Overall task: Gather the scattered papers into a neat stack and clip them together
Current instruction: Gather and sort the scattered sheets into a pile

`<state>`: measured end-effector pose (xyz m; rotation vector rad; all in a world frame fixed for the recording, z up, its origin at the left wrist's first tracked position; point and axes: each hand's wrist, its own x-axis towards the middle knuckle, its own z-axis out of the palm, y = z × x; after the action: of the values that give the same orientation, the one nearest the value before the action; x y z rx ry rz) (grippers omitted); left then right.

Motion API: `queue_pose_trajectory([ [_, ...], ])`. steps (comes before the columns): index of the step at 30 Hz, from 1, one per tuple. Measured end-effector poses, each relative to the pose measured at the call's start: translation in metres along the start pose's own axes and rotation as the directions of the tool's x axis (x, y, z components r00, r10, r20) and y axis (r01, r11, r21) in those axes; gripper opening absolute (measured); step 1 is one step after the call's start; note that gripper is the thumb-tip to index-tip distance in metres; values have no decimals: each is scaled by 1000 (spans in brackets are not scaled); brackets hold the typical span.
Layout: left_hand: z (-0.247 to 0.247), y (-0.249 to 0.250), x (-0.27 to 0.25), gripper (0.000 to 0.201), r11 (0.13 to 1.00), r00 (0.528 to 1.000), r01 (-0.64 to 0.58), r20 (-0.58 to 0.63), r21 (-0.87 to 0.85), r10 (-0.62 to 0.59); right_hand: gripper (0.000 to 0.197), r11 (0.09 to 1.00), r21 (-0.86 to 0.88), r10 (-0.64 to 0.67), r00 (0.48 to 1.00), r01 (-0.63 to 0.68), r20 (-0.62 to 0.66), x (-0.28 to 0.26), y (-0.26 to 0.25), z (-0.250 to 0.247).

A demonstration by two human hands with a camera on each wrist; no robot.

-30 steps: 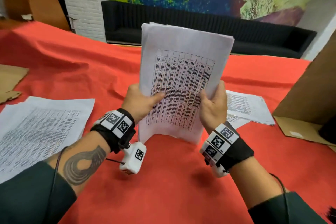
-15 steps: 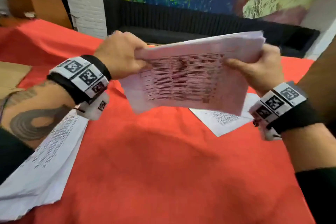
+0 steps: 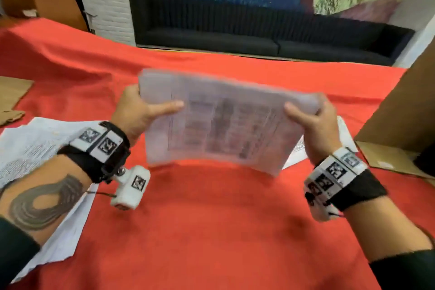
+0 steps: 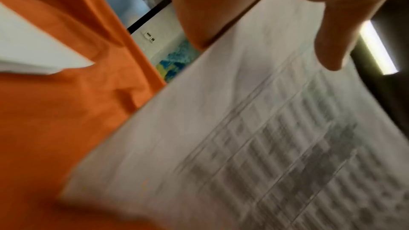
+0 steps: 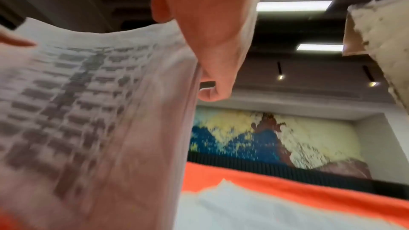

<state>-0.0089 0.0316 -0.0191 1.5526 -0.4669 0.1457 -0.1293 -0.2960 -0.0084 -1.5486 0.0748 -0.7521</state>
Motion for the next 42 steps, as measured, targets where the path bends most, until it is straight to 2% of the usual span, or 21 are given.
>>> queue_pose_trajectory([
  [4, 1, -29, -15, 55, 974, 984, 172, -15, -147, -176, 40, 985, -69, 162, 987, -161, 12, -18, 36, 4],
  [7, 2, -23, -11, 55, 969, 986, 163, -10, -187, -168, 30, 982, -55, 181, 983, -181, -3, -9, 35, 9],
  [9, 0, -11, -3, 66, 993, 986, 100, -125, -56, -106, 29, 984, -62, 169, 986, -168, 11, -4, 30, 9],
  [11, -2, 15, 8, 82, 940, 948, -20, -291, 340, 126, 27, 988, -108, 117, 992, -112, 42, 0, 19, 8],
  [12, 0, 32, 13, 84, 833, 922, -129, -244, 538, 300, 26, 989, -139, 66, 995, -56, 70, 3, 10, 9],
  [13, 5, 51, 19, 82, 704, 906, -255, -91, 663, 414, 25, 984, -178, -2, 993, 23, 115, 5, -1, 11],
  [14, 13, 73, 23, 76, 593, 904, -353, 98, 724, 417, 24, 966, -230, -78, 982, 117, 171, 8, -13, 16],
  [16, 35, 106, 34, 63, 446, 895, -445, 397, 777, 202, 16, 890, -332, -233, 939, 311, 255, 15, -44, 28],
  [17, 44, 116, 39, 59, 413, 883, -449, 464, 792, 70, 9, 847, -361, -306, 913, 390, 269, 19, -58, 32],
  [19, 53, 122, 50, 49, 479, 867, -421, 497, 771, -39, 4, 793, -382, -433, 880, 475, 196, 23, -76, 37],
  [21, 50, 115, 58, 42, 634, 889, -384, 455, 671, 57, 18, 812, -406, -469, 883, 420, -23, 26, -76, 32],
  [22, 48, 110, 58, 47, 716, 902, -367, 417, 594, 116, 34, 859, -375, -424, 894, 348, -141, 26, -71, 29],
  [24, 49, 103, 52, 57, 862, 931, -292, 330, 414, 157, 66, 980, -79, -197, 949, 183, -247, 27, -64, 26],
  [26, 63, 99, 37, 43, 939, 959, -234, 219, 251, 181, 77, 967, 245, -33, 988, 71, -153, 28, -60, 28],
  [27, 73, 97, 32, 34, 955, 971, -222, 133, 196, 198, 70, 955, 291, -26, 994, 56, -106, 28, -62, 31],
  [30, 99, 96, 16, 9, 961, 958, -256, -101, 108, 267, 41, 975, 119, -174, 979, 187, -109, 28, -78, 46],
  [32, 105, 94, 11, 15, 957, 942, -288, -193, -35, 276, 32, 957, 52, -277, 952, 285, -132, 31, -84, 50],
  [34, 103, 84, 5, 20, 947, 945, -282, -214, -154, 247, 26, 947, 9, -319, 941, 322, -114, 32, -79, 51],
  [36, 100, 60, -4, 18, 967, 965, -209, -191, -145, 180, 27, 967, -24, -255, 964, 253, -72, 23, -56, 49],
  [40, 95, -10, -32, 16, 991, 987, 121, -98, -63, -126, 43, 992, -105, 70, 995, -63, 66, -10, 18, 38],
  [42, 92, -24, -31, 14, 988, 987, 144, -83, 57, -139, 45, 961, -182, 232, 966, -210, 112, -12, 38, 29],
])
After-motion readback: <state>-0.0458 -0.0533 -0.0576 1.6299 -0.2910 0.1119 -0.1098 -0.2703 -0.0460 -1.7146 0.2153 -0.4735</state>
